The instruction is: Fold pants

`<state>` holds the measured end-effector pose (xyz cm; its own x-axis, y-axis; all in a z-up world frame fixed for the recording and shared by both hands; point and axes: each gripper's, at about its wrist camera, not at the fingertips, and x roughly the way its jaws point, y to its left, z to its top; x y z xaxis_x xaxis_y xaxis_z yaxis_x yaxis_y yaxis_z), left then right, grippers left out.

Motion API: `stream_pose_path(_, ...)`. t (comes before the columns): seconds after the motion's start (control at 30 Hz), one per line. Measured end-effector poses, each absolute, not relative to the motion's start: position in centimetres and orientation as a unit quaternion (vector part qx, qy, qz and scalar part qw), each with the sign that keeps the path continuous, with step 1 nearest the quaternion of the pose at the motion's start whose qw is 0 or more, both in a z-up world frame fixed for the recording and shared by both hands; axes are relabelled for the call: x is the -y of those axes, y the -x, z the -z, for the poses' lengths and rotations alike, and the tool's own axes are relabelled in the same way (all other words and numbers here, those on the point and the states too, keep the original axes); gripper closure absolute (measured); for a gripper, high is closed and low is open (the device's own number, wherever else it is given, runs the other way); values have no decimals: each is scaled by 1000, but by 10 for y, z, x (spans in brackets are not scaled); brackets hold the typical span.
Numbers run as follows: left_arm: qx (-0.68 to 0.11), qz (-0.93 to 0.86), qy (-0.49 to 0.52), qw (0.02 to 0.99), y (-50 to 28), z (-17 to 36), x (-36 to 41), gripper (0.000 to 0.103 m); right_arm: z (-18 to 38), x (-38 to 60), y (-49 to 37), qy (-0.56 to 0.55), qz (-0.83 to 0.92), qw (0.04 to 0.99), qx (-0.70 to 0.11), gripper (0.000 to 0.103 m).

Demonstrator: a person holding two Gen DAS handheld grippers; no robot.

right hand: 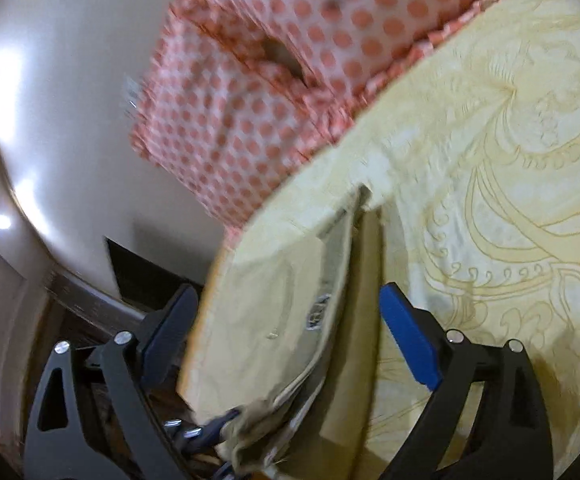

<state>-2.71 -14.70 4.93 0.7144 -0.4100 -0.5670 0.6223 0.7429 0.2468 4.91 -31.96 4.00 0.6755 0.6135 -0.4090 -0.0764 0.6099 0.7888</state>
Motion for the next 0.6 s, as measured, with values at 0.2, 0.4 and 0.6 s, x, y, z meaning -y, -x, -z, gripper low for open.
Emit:
stream_pose_path(0.2,-241,351,-108,899,28,-91,74,16,-36,303,-65,-341,-188,838,-381,27)
stream_pose_path(0.4,-355,195,40,914,-72,-84,-40,15,-32,285,-80,-285,-186,845,-412,47)
stream_pose_path(0.6,-455,199,138,857,-147,-48,-88,19,-29,291,-87,-297,-194,838,-415,54)
